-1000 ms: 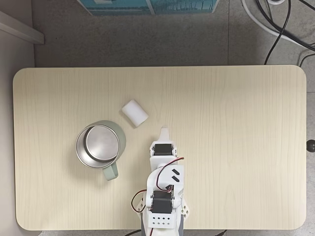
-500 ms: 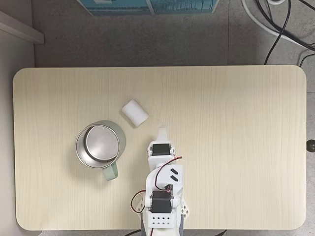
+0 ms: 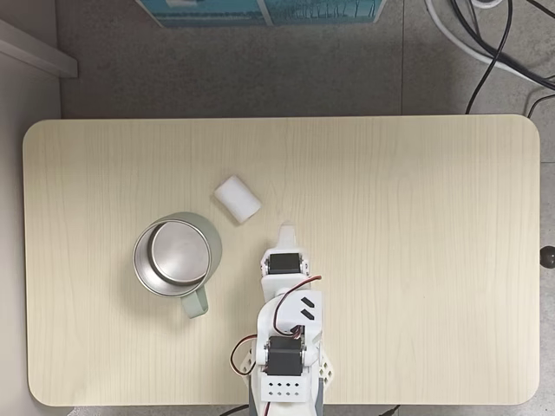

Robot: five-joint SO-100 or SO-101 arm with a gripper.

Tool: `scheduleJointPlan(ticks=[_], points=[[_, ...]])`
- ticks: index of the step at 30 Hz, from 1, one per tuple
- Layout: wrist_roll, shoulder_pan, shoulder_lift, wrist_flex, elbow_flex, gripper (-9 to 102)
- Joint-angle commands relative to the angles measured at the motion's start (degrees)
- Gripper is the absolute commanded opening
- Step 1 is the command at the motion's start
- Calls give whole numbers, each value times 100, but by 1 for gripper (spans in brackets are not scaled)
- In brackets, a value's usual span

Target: Grasp a dressing and put it in the cup.

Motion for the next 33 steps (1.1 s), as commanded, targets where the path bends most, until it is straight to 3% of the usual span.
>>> scheduleJointPlan(ticks=[1,7,18,33], points=[[-264,9,-9,255,483,0],[-1485,149,360,536,1248,2],[-3841,571,4210,870,4447,16],[-7198,-255,7075,1942,6231,25]])
